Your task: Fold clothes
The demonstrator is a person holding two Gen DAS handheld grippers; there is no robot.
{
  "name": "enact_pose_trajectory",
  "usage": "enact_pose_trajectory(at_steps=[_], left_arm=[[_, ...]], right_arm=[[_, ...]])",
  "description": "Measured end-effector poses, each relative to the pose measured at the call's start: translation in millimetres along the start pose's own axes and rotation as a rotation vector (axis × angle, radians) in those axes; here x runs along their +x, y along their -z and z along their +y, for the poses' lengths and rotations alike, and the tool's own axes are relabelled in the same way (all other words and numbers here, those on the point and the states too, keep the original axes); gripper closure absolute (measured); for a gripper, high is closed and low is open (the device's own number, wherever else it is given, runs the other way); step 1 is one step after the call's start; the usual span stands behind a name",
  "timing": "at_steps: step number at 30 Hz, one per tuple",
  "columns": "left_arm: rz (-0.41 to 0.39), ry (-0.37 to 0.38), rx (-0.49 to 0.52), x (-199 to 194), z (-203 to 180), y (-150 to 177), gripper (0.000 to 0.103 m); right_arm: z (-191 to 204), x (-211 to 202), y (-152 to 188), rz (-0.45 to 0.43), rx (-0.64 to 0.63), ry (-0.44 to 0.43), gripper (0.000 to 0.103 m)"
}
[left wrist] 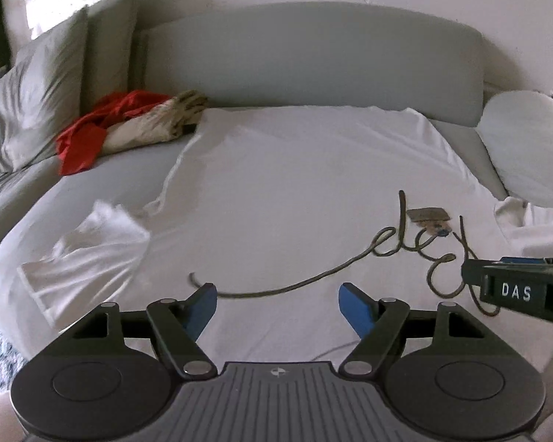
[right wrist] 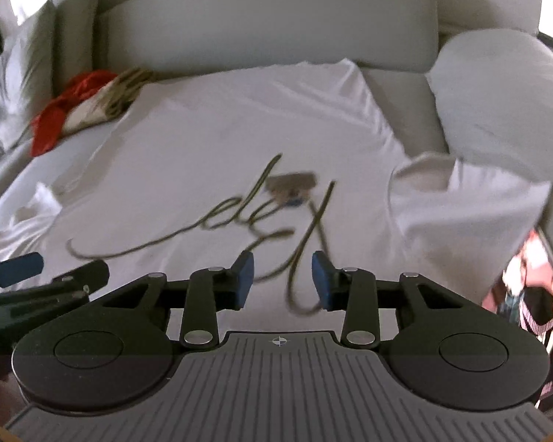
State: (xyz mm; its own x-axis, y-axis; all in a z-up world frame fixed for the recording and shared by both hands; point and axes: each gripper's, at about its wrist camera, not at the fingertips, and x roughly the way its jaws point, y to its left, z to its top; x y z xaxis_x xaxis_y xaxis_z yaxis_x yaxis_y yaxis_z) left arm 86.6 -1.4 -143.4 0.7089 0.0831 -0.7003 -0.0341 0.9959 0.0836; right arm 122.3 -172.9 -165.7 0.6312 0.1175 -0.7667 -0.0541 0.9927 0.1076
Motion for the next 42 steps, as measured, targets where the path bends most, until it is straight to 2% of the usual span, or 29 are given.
enact_pose_trajectory(at_steps=[2, 5, 7, 8, 10, 13, 15, 17, 19, 21, 23, 26, 27, 30, 31, 32, 33, 35, 36, 38, 41, 42], left_arm=[[0.005, -0.008, 0.0, 7.2, -1.2, -5.9, 0.03], [0.1, -0.001, -0.016, 26.3, -0.2, -8.8, 0.03], [0.162, 0.007, -0.024, 34.2, 0.4, 1.4, 0.03], [0.125, 0.008, 0.0, 28.7, -1.4, 7.5, 0.03], [0.113, 0.018, 0.041, 16.5, -5.3, 17.9, 0.03], [0.117, 0.045, 0.044, -3.0, -5.1, 31.9, 0.03], [0.144, 0.077, 0.071, -18.3, -7.0, 38.2, 0.031], [0.164, 0.104, 0.089, -33.7, -7.6, 37.6, 0.032], [0.156, 0.156, 0.078, -45.6, -9.1, 30.7, 0.031], [0.145, 0.204, 0.068, -54.4, -12.3, 22.3, 0.028], [0.133, 0.241, 0.066, -57.5, -18.6, 12.0, 0.028], [0.104, 0.28, 0.092, -46.3, -39.8, -9.1, 0.028], [0.1, 0.317, 0.093, -37.8, -47.1, -13.3, 0.029], [0.089, 0.433, 0.096, -10.8, -68.4, -22.0, 0.043], [0.081, 0.454, 0.095, -2.8, -72.2, -19.0, 0.047], [0.074, 0.475, 0.094, 5.3, -76.0, -16.1, 0.058], [0.074, 0.501, 0.086, 12.4, -76.1, -10.1, 0.062], [0.089, 0.556, 0.062, 26.9, -74.6, 1.5, 0.062], [0.085, 0.56, 0.056, 30.2, -72.9, 3.3, 0.062], [0.074, 0.558, 0.084, 29.6, -76.8, 0.9, 0.061], [0.084, 0.572, 0.077, 33.8, -76.8, -1.4, 0.058], [0.089, 0.58, 0.066, 37.0, -74.3, -1.9, 0.058]], right_arm=[[-7.2, 10.9, -5.3, 0.022, 0.008, 0.019, 0.06], [-13.4, 19.5, -3.2, 0.069, -0.001, 0.014, 0.056], [-12.0, 17.7, 2.4, 0.077, -0.03, 0.021, 0.051], [-11.4, 16.8, 5.2, 0.08, -0.045, 0.025, 0.05], [-10.0, 15.0, 10.9, 0.087, -0.075, 0.032, 0.047], [-14.2, -0.2, 18.6, 0.141, -0.052, 0.004, 0.044], [-18.9, -14.7, 22.5, 0.203, -0.022, -0.049, 0.035], [-34.5, -32.7, 26.3, 0.217, 0.106, -0.103, 0.037], [-61.3, -55.5, 28.7, 0.133, 0.273, -0.161, 0.038], [-93.0, -73.2, 30.0, 0.041, 0.434, -0.196, 0.033], [-123.8, -84.3, 29.4, -0.025, 0.571, -0.176, 0.031], [-163.3, -85.7, 22.1, -0.061, 0.659, -0.085, 0.031], [-175.6, -83.1, 19.9, -0.071, 0.684, -0.069, 0.033], [-214.4, -65.6, 15.6, -0.078, 0.793, -0.058, 0.054], [-225.6, -59.2, 15.1, -0.082, 0.824, -0.067, 0.056], [-234.3, -52.0, 15.3, -0.079, 0.844, -0.068, 0.057], [-242.4, -44.6, 15.6, -0.075, 0.862, -0.066, 0.057], [-250.7, -34.4, 16.6, -0.088, 0.878, -0.082, 0.059], [-254.5, -29.5, 17.1, -0.096, 0.885, -0.092, 0.064], [-258.2, -20.4, 16.0, -0.112, 0.877, -0.113, 0.064], [-254.3, -7.4, 9.6, -0.123, 0.815, -0.156, 0.064], [-251.8, -3.6, 8.4, -0.116, 0.792, -0.156, 0.067]])
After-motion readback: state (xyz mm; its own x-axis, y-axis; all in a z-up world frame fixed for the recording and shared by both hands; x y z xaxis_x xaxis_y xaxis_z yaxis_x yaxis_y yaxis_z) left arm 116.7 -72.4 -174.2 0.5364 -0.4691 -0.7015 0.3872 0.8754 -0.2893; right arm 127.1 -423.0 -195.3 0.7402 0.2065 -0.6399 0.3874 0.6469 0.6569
